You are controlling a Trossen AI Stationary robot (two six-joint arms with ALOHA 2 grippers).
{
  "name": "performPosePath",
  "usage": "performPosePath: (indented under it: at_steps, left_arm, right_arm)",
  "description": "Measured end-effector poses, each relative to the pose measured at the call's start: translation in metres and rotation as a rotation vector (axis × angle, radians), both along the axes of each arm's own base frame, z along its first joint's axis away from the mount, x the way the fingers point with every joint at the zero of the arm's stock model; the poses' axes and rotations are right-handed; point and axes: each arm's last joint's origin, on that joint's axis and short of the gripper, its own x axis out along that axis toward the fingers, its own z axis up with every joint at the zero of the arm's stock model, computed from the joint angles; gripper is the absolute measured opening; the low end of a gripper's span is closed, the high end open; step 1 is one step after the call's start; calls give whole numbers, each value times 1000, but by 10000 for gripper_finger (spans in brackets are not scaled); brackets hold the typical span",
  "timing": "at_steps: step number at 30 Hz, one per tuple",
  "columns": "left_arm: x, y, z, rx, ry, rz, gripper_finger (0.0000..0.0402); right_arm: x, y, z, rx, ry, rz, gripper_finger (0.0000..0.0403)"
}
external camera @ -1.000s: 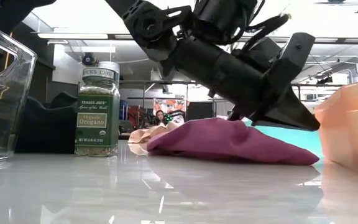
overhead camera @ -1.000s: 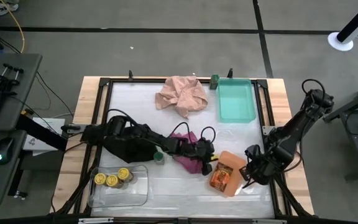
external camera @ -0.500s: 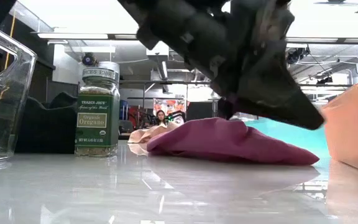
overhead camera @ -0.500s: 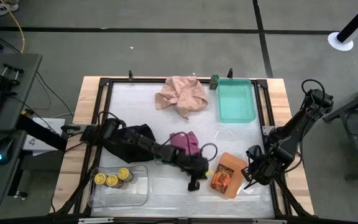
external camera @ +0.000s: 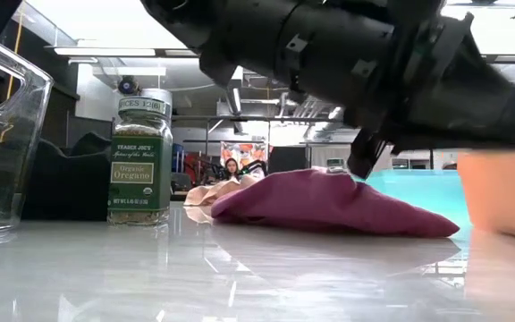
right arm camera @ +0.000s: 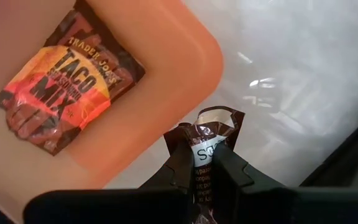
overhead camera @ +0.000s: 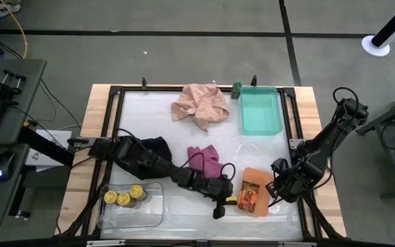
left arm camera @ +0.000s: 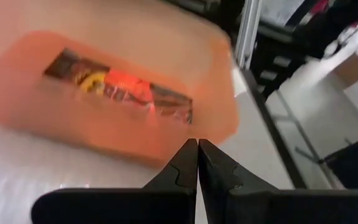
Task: Sort spices by type
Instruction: Put the orange seasoning bag into the orange bin
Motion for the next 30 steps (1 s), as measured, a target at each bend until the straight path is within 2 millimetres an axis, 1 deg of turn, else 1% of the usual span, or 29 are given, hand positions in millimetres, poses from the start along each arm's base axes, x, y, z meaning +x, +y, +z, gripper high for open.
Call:
performPosePath:
  at_steps: [5,10,11,13,16,18,21,26,30]
  left_arm:
    - [4,0,9,-37,-94,4,0]
    - [3,0,7,-20,-80,1,0]
    - [2,1,6,5,-59,-23,0]
    - [-4,7,10,75,40,-53,0]
    - [-14,18,27,189,134,-74,0]
    - [-17,20,31,238,159,-84,0]
    - [-16,18,23,244,154,-95,0]
    - [-6,2,13,149,19,-92,0]
    - [-6,-2,-7,144,41,-90,0]
  right_arm:
    - [-3,-4,-1,-38,29,5,20]
    - [-4,-6,-1,-65,40,15,20]
    - [-5,-6,-1,-65,45,24,20]
    - [-6,-5,-1,-47,72,34,20]
    - [-7,-5,-1,-39,87,41,20]
    - [-7,-5,-1,-39,86,41,20]
    - [-5,-4,-1,-23,71,35,20]
    - [1,-3,-1,-16,31,33,20]
    - [6,-4,-4,-34,35,37,20]
